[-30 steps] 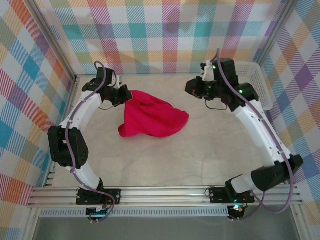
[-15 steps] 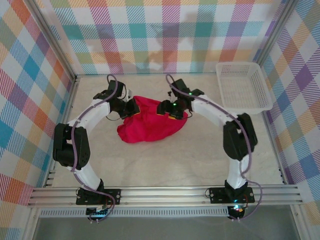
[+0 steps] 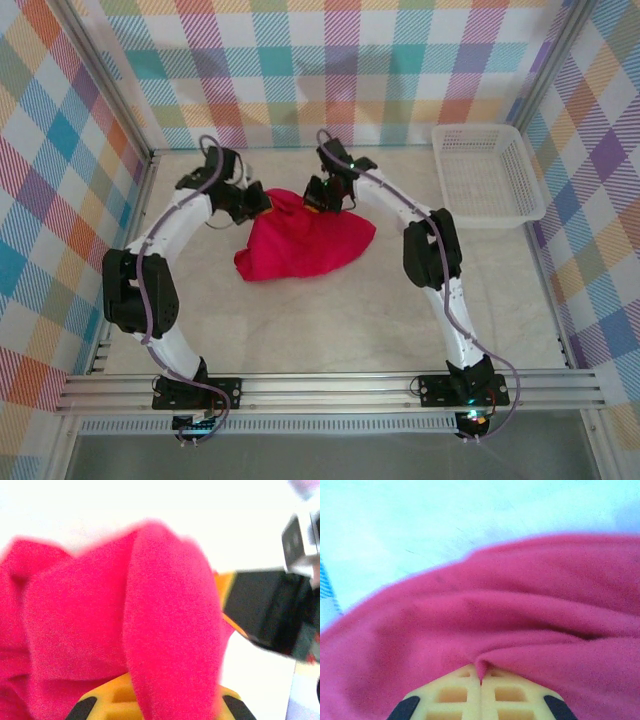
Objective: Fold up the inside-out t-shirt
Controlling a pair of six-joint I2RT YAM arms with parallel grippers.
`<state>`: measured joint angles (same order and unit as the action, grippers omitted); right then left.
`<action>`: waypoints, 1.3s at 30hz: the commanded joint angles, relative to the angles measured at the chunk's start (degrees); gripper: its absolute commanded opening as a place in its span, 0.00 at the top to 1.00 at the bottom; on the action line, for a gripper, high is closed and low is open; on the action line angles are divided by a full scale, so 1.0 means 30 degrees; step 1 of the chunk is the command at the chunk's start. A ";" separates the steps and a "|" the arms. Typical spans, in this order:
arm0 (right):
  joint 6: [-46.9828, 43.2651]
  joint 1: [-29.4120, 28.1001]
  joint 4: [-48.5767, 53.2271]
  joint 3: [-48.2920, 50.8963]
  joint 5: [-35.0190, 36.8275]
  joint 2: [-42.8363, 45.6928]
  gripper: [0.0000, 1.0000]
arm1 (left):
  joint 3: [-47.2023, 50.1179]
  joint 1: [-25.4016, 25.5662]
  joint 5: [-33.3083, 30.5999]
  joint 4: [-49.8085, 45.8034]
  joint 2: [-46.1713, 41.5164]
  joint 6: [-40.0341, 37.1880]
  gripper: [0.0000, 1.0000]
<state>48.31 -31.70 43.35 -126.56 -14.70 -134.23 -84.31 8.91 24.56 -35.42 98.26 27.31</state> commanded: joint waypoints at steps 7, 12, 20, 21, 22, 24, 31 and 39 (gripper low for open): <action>-0.4943 0.1251 0.1255 0.5527 -0.0038 1.0767 1.00 | 0.0744 -0.3337 -0.1573 0.1588 -0.0134 0.2702 1.00; -0.2747 0.1251 -0.5497 1.9391 0.0096 1.6473 1.00 | 0.5780 -0.1696 -0.1272 0.5775 -0.1084 0.4079 1.00; -0.2210 0.1194 -0.6203 2.5476 0.1135 1.6386 1.00 | 0.8408 0.2921 -0.2019 0.6012 -0.2254 0.2951 1.00; -0.2268 0.1164 -0.5642 2.5275 0.1746 1.6673 0.89 | 0.8525 0.3210 -0.2181 0.5734 -0.2488 0.2796 1.00; -0.2370 0.1121 -0.5295 2.5010 0.2012 1.6959 0.78 | 0.8560 0.3416 -0.2383 0.5442 -0.2641 0.2652 1.00; -0.2609 0.0664 -0.4632 2.3992 0.2535 1.7527 0.64 | 0.8556 0.3700 -0.2822 0.4898 -0.2994 0.2307 1.00; -0.3340 -0.1142 -0.4361 2.0280 0.2495 1.5005 0.62 | 0.7980 0.3769 -0.3797 0.3070 -0.3373 0.1299 0.91; -0.0827 -0.0693 -0.5106 2.1806 0.4105 1.3811 0.67 | 0.6534 0.5599 -0.6941 0.0382 -0.6426 -0.3878 0.30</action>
<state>42.13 -34.74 27.03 -63.94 -5.15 -95.15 -61.39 22.85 5.50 -31.75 82.94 24.53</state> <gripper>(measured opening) 0.326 0.684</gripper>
